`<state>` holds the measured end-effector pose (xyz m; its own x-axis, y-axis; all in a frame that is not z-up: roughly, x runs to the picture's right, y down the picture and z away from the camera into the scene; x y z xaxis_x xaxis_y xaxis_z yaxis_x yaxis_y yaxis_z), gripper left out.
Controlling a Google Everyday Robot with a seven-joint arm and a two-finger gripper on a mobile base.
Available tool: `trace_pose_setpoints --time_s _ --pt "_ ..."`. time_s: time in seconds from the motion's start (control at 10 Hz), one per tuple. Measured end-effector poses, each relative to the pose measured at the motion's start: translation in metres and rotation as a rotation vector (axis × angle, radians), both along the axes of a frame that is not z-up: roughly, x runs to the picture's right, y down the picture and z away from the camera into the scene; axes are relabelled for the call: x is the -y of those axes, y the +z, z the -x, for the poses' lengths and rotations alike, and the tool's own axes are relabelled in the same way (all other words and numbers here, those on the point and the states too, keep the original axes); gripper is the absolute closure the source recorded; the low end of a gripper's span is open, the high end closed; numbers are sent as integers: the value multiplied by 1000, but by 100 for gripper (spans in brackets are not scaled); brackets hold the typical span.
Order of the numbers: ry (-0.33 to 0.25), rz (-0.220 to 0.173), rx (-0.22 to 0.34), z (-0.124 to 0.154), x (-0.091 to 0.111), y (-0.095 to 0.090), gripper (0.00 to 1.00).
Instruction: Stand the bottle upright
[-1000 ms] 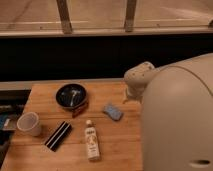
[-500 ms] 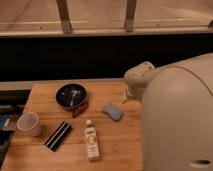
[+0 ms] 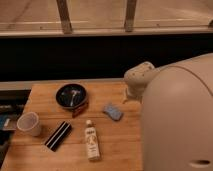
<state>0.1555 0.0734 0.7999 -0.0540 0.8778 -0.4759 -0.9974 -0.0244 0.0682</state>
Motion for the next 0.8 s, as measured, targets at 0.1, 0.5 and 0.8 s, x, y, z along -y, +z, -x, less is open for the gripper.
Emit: trace_pose_setpoints --time_s 0.1,0.5,0.8 --pt "0 0 0 0 0 0 39" --pt "-8 -3 -1 0 0 -1 39" --pt "-72 -7 63 28 -3 -9 39"
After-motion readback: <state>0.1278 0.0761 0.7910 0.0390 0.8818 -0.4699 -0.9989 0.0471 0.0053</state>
